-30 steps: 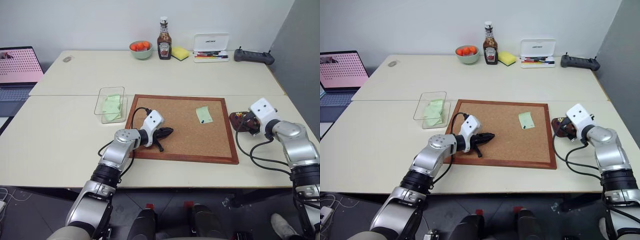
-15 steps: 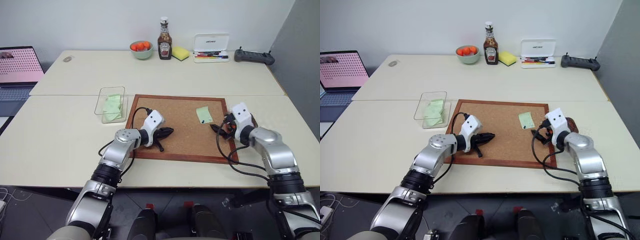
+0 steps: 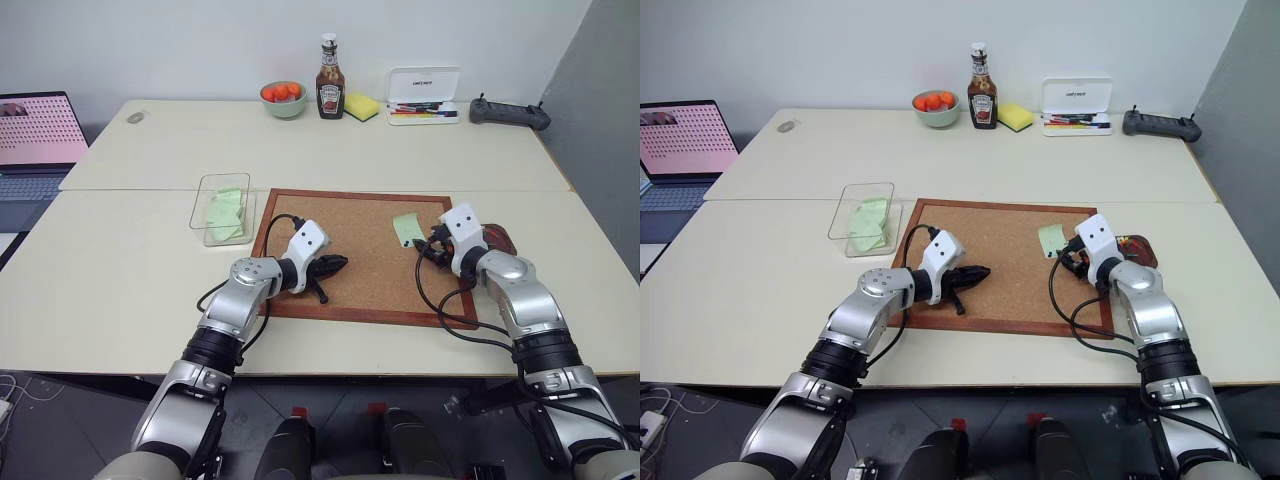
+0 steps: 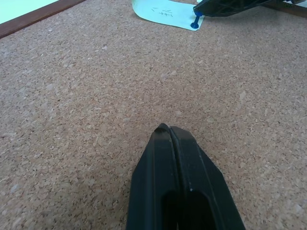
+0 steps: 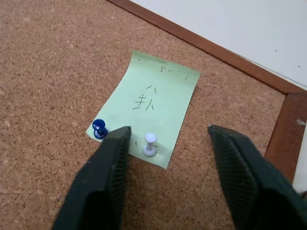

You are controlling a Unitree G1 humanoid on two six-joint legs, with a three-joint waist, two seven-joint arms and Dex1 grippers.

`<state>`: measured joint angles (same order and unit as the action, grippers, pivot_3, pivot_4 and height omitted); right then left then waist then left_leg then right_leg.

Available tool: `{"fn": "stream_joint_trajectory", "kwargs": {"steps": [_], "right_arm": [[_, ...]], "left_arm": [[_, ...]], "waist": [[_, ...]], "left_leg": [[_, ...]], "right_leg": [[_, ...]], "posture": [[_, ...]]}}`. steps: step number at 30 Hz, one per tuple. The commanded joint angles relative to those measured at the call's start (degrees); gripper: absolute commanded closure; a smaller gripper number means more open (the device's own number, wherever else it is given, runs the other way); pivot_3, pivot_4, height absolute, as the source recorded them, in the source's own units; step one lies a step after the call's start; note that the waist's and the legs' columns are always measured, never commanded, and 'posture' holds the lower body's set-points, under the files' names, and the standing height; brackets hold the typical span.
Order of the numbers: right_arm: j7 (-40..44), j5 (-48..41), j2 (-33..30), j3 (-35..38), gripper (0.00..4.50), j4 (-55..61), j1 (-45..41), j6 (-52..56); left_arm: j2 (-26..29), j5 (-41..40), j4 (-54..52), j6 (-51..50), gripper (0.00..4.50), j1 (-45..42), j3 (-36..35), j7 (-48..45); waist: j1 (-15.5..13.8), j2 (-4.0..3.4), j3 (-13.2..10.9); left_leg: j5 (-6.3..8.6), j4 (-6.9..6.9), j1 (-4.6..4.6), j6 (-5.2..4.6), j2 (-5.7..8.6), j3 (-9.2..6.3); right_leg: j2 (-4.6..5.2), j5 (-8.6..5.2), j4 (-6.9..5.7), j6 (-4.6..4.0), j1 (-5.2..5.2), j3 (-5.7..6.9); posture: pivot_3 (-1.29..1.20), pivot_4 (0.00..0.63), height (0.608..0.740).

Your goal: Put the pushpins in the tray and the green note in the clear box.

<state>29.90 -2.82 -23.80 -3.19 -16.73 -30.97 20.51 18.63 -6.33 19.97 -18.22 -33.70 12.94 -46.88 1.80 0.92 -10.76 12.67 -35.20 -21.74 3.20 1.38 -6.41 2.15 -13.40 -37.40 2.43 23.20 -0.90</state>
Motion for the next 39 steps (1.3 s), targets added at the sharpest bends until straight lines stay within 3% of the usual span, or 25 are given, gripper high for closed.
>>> {"fn": "stream_joint_trajectory", "kwargs": {"steps": [1,7,9,29,39], "right_arm": [[0.48,0.14,-0.43,0.37,2.89,0.92,-1.02,-1.07],[1.14,-0.40,-0.25,0.30,4.25,2.04,-0.52,-0.44],[1.30,-0.75,-0.06,0.51,4.49,2.62,-0.28,-0.22],[1.56,-5.34,0.41,3.22,4.49,12.34,-0.19,1.49],[2.54,-3.79,-9.24,7.12,4.49,14.88,3.52,3.37]], "left_arm": [[0.19,2.22,2.07,-1.43,4.50,2.03,2.07,-0.14],[0.27,2.31,2.31,-1.21,4.50,1.92,2.09,-0.20],[0.27,2.34,2.29,-1.17,4.50,1.99,2.12,-0.20],[0.38,3.60,3.80,-0.41,4.50,1.28,2.99,-0.86],[0.01,3.76,3.77,-0.11,4.50,1.82,2.98,-0.62]], "waist": [[0.00,0.00,0.00],[0.00,0.00,0.00],[0.00,0.00,0.00],[0.00,0.02,0.03],[-0.14,0.01,0.03]], "left_leg": [[0.00,0.00,0.00,0.00,0.00,0.00],[0.00,0.00,0.00,0.00,0.00,0.00],[0.00,0.00,0.00,0.00,0.00,0.00],[0.00,0.01,-0.02,0.00,-0.01,-0.01],[0.00,0.01,-0.05,-0.01,0.00,-0.02]], "right_leg": [[0.00,0.00,0.00,0.00,0.00,0.00],[0.00,0.00,0.00,0.00,0.00,0.00],[0.00,0.00,0.00,0.00,0.00,0.00],[0.00,0.01,0.07,0.02,-0.01,0.02],[0.01,0.02,0.14,0.04,-0.01,0.02]], "posture": [[0.00,0.150,0.740],[0.00,0.150,0.740],[0.00,0.150,0.740],[0.00,0.150,0.740],[0.00,0.150,0.740]]}}
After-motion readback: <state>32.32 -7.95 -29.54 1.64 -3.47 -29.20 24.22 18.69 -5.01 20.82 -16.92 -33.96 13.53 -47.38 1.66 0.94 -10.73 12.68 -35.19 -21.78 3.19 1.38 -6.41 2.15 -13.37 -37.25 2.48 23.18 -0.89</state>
